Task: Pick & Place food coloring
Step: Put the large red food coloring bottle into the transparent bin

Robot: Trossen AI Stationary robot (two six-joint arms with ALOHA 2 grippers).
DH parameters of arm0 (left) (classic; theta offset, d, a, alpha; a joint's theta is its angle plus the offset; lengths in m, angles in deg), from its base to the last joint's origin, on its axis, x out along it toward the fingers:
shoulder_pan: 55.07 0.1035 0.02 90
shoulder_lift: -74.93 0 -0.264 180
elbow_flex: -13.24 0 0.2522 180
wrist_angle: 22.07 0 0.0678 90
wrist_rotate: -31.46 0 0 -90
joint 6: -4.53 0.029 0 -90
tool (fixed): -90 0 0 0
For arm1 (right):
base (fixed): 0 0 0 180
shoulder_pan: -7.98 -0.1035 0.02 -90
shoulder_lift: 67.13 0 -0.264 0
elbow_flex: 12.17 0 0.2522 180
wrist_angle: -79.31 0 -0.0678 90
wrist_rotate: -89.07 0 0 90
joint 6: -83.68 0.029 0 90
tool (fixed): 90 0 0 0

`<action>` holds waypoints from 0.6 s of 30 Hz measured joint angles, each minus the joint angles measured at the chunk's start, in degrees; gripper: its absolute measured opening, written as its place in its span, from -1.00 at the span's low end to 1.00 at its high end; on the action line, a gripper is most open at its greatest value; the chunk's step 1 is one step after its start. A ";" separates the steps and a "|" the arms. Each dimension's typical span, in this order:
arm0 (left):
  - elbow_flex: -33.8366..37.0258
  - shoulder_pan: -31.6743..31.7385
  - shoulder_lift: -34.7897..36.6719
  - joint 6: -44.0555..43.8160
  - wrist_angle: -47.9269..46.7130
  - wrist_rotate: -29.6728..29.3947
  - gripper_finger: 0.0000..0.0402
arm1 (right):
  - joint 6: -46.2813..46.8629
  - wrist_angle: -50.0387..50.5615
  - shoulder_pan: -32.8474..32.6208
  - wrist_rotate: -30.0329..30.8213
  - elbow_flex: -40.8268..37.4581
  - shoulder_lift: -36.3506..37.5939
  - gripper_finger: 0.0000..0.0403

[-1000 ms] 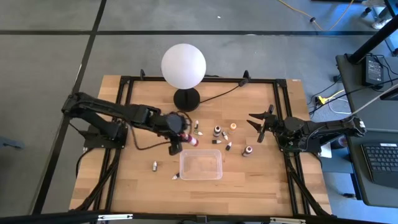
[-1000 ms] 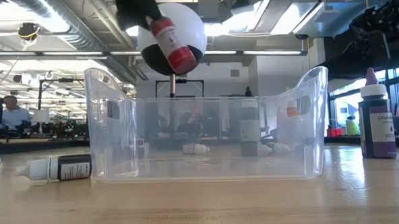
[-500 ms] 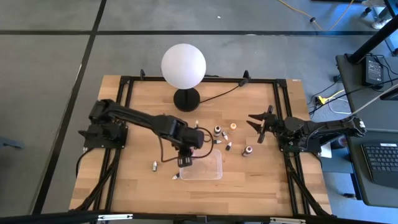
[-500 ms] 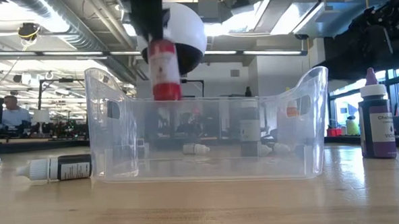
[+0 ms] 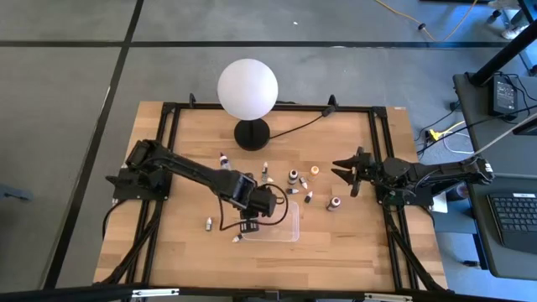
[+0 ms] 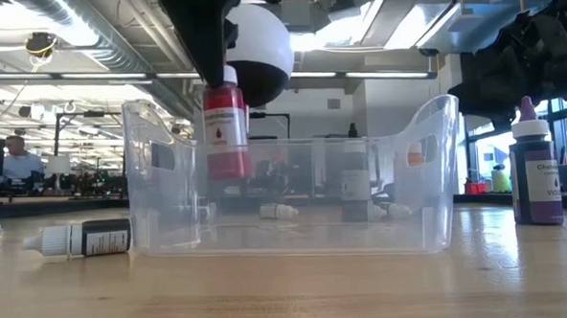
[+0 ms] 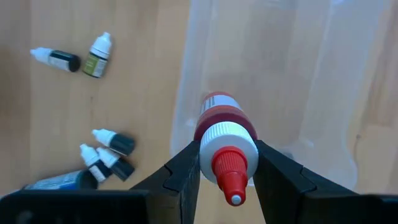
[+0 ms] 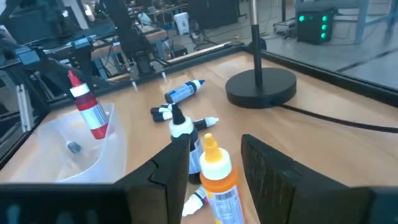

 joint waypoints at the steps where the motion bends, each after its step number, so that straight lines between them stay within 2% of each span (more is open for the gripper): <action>1: 0.00 -0.30 0.00 -0.19 0.06 0.06 -0.38 | 0.05 0.07 0.00 -0.36 -0.01 0.00 -0.26; 18: 0.52 0.19 -2.74 2.46 0.66 1.39 -0.38 | 1.52 0.25 0.00 -1.74 -0.01 0.00 -0.26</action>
